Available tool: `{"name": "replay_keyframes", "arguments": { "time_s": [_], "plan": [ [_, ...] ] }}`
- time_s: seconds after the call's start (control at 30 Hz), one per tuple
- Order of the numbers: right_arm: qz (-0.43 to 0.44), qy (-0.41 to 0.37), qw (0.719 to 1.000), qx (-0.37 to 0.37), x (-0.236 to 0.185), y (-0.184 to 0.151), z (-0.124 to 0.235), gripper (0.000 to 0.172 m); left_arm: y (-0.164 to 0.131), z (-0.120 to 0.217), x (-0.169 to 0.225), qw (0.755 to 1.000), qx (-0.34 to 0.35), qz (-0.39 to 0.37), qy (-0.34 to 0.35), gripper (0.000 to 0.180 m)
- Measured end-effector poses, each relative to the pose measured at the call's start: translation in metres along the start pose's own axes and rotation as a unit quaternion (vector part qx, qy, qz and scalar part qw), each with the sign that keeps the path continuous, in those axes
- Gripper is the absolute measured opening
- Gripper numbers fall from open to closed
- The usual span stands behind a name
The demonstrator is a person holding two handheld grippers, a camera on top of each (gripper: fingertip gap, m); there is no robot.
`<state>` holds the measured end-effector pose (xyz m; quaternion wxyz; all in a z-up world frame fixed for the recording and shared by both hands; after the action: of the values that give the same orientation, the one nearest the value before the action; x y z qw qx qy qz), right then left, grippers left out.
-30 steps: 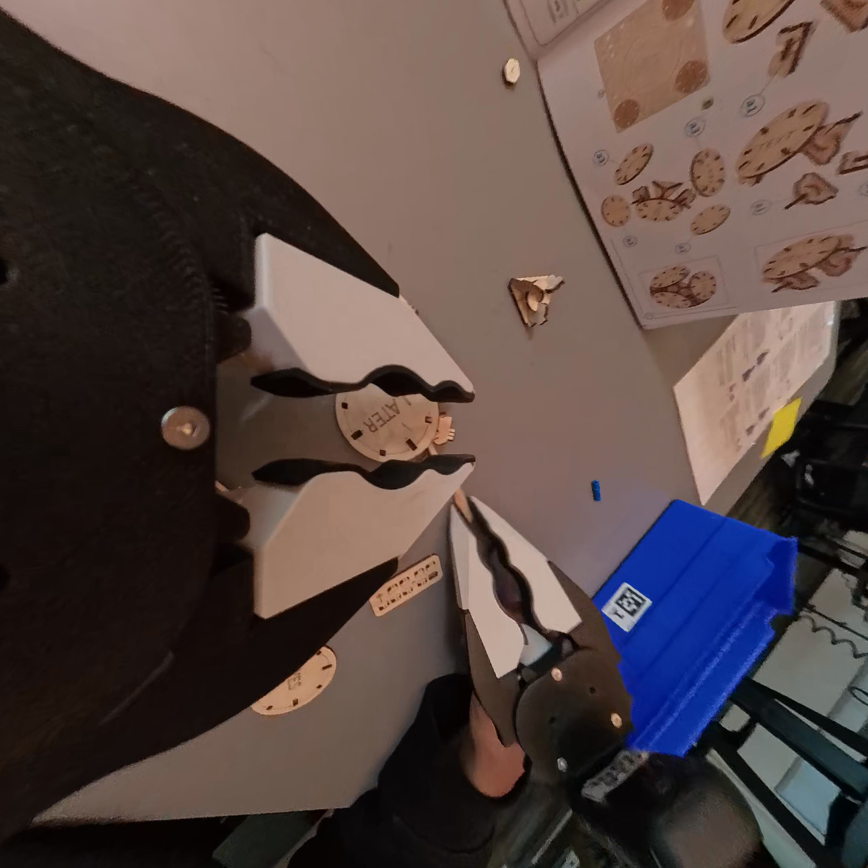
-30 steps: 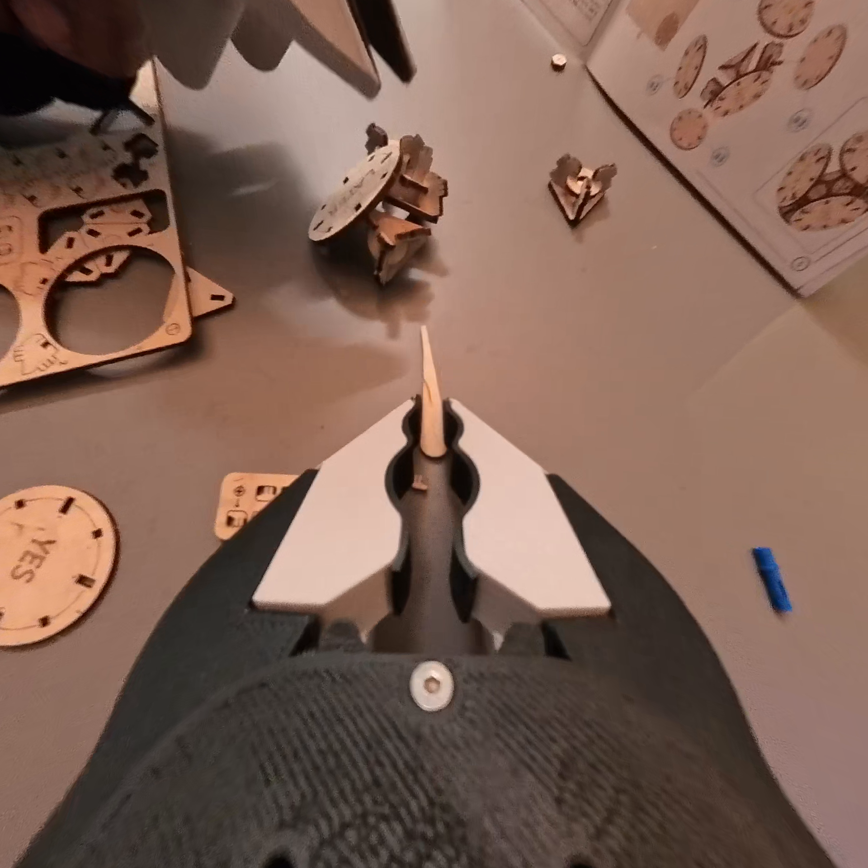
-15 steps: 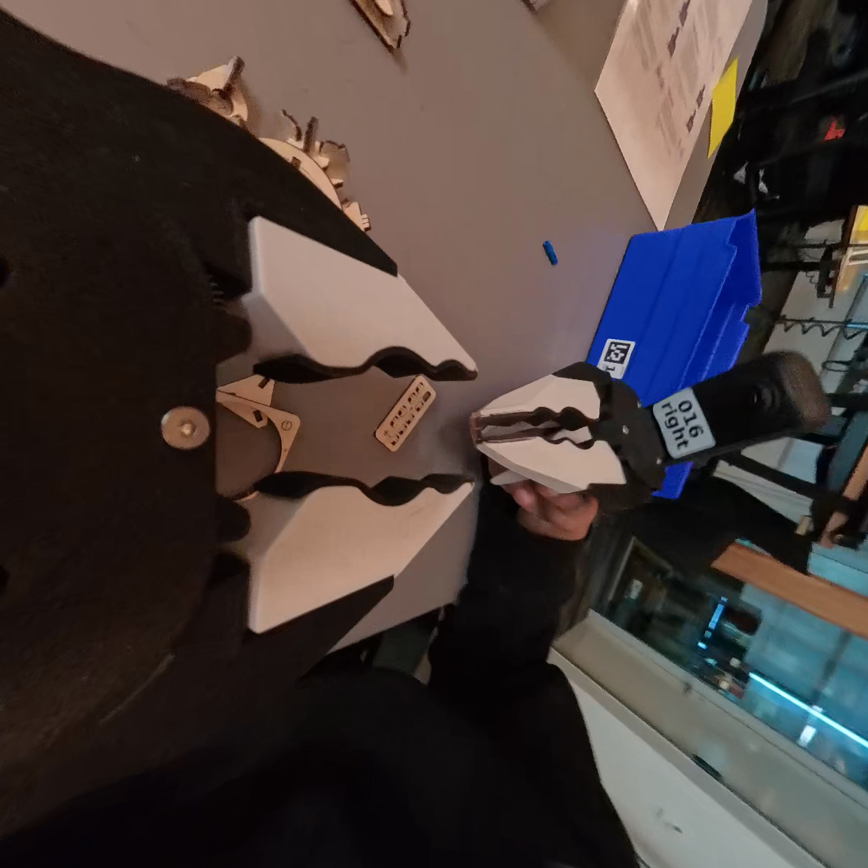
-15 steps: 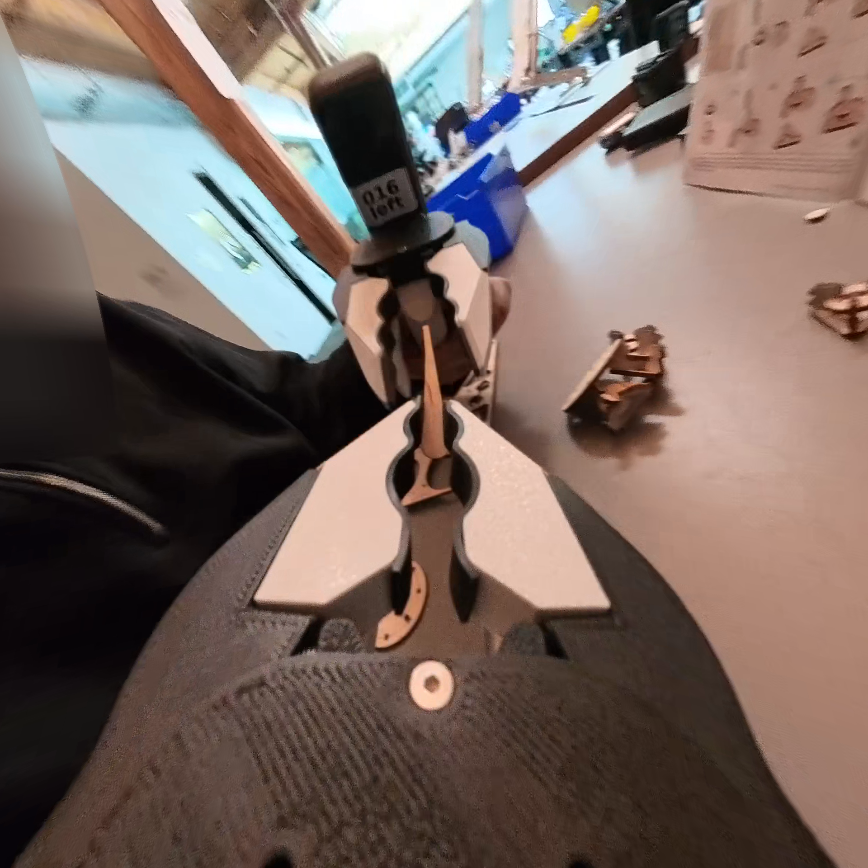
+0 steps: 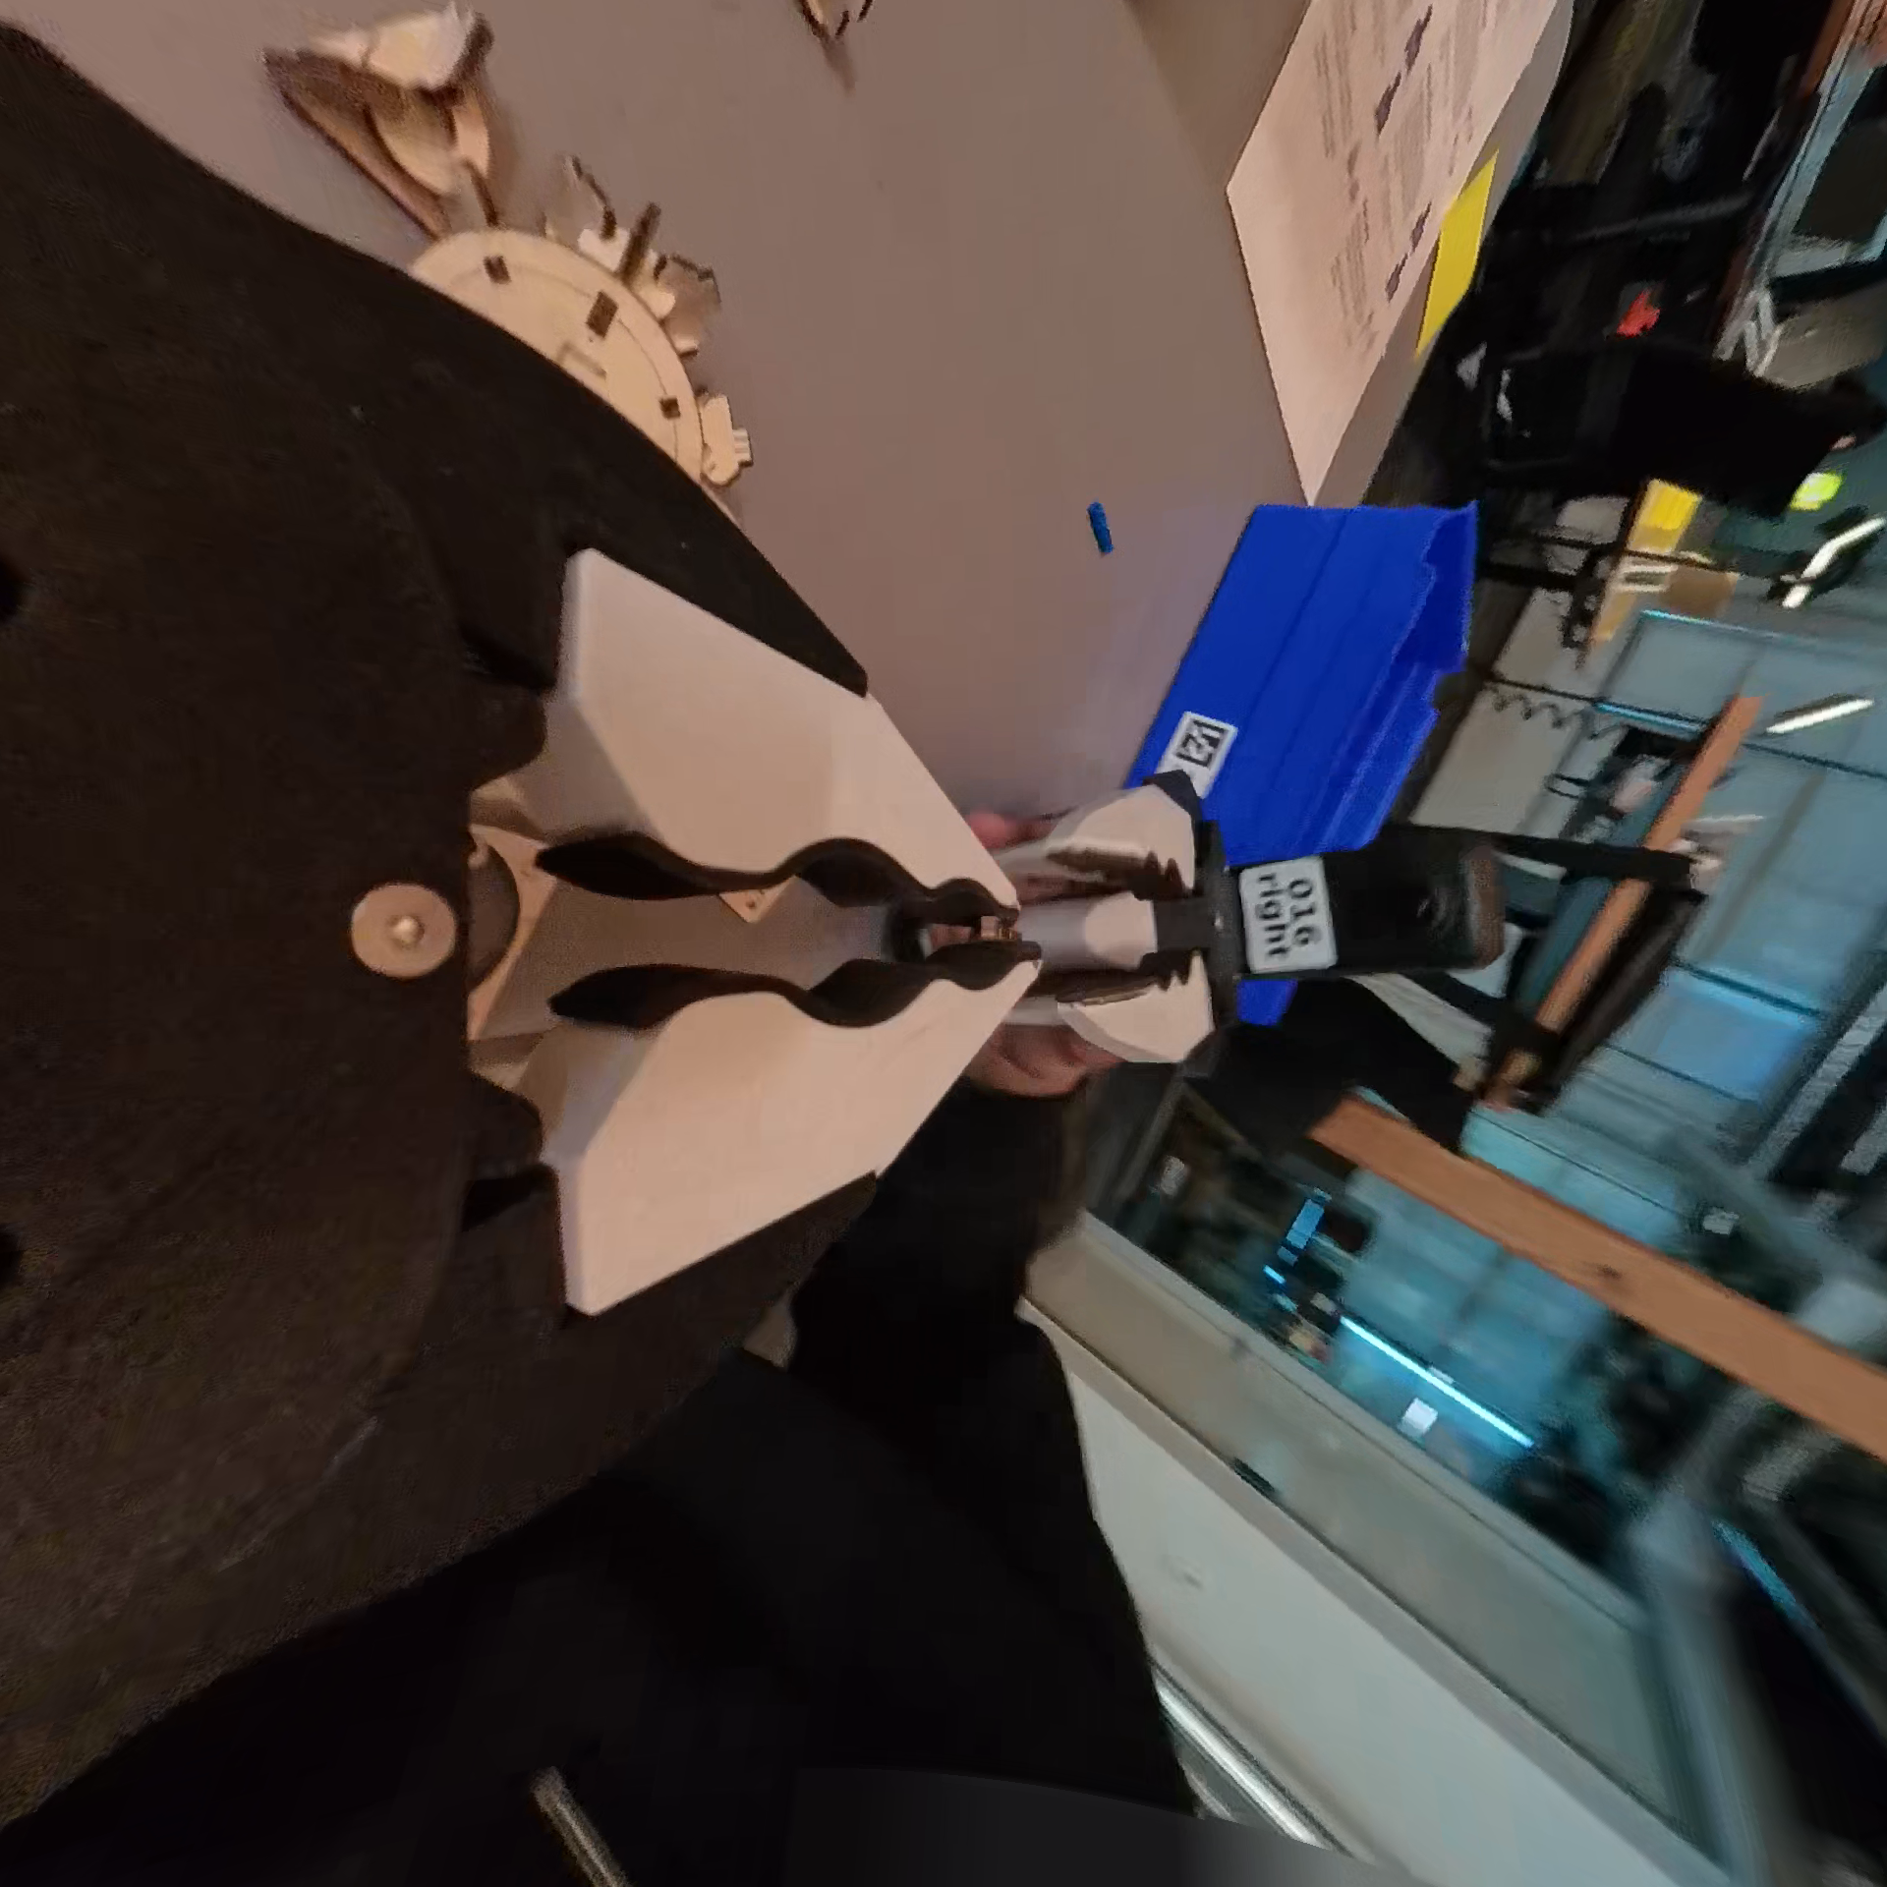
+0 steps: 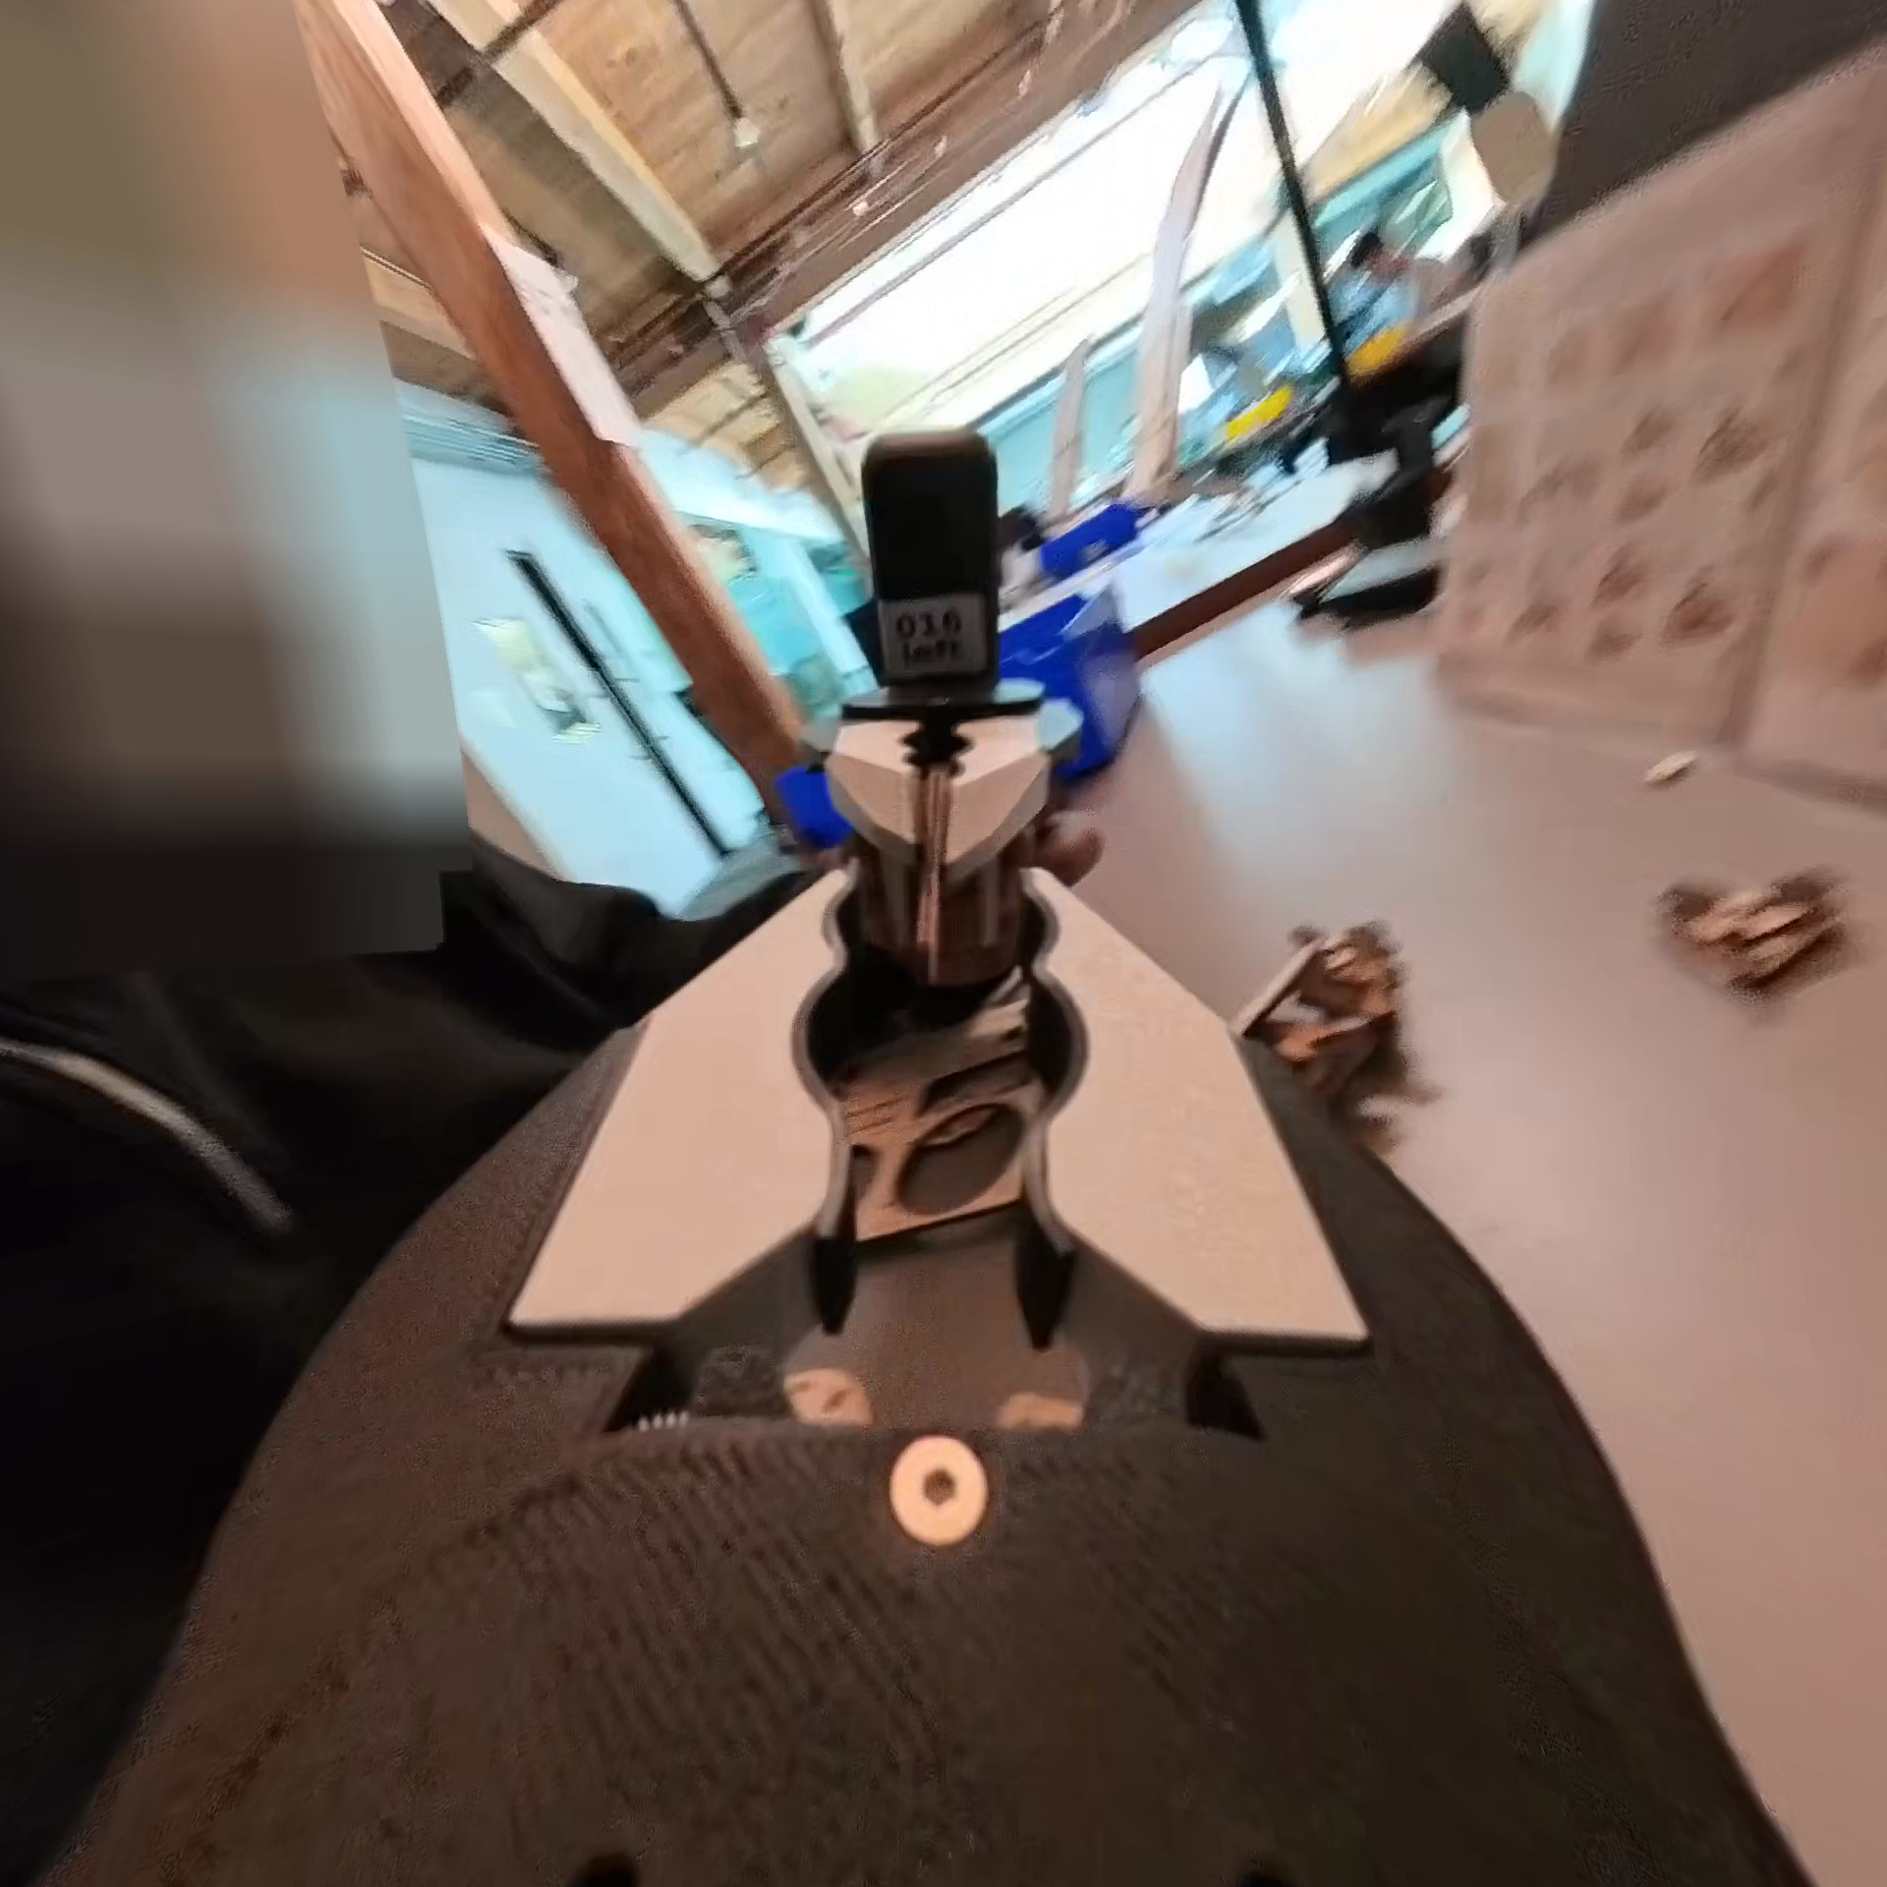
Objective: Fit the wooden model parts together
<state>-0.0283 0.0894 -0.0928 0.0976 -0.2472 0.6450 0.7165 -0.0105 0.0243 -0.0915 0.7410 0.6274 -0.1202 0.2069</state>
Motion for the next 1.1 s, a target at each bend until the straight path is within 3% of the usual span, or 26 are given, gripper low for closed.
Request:
{"name": "replay_keyframes", "arguments": {
  "time_s": [0.07,0.17,0.33,0.43,0.63,0.77,0.83,0.93,1.03,1.1],
  "plan": [
    [0.096,-0.075,0.993,0.009,0.0,0.005,0.003,0.037,0.003,0.003,-0.003,0.999,0.023,0.041,-0.027,0.0],
    [0.177,-0.135,0.975,0.015,-0.006,0.006,0.0,0.034,0.006,0.003,0.001,0.995,0.047,0.059,-0.063,0.0],
    [0.098,-0.05,0.994,0.026,-0.016,0.003,-0.013,0.026,0.007,-0.002,0.007,0.994,0.063,0.055,-0.075,0.0],
    [0.069,-0.025,0.997,0.03,-0.015,0.001,-0.015,0.005,0.01,0.001,0.007,0.993,0.081,0.047,-0.068,0.0],
    [0.036,-0.014,0.998,0.046,-0.011,0.003,-0.013,0.0,0.01,0.0,0.006,0.994,0.078,0.043,-0.056,0.0],
    [0.029,-0.042,0.998,0.026,-0.005,0.002,-0.014,0.0,0.008,0.002,0.001,0.999,0.041,0.024,-0.01,0.001],
    [0.042,-0.084,0.995,0.024,0.001,0.004,-0.009,0.0,0.011,0.012,-0.006,0.999,0.03,0.013,0.022,0.018],
    [0.063,-0.148,0.987,0.013,0.011,0.007,0.002,0.0,0.009,0.037,-0.041,0.988,0.011,0.041,0.147,0.029],
    [0.056,-0.184,0.981,0.008,0.018,0.009,0.009,0.0,-0.022,0.052,-0.08,0.958,-0.086,0.098,0.254,0.037],
    [0.037,-0.183,0.982,0.007,0.02,0.008,0.009,0.0,-0.043,0.047,-0.087,0.95,-0.142,0.141,0.238,0.04]
  ]
}}
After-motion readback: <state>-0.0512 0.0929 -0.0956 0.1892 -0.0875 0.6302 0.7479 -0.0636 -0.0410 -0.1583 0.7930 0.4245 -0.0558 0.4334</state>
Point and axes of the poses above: each gripper's, where its closed fingertips meet, z back along the fingers, y out of its top, x = y × z across the jaws, the point moved 3 cm from there along z, back along the fingers, and after that the axes turned 12 degrees about -x, right-handed, at the moved point
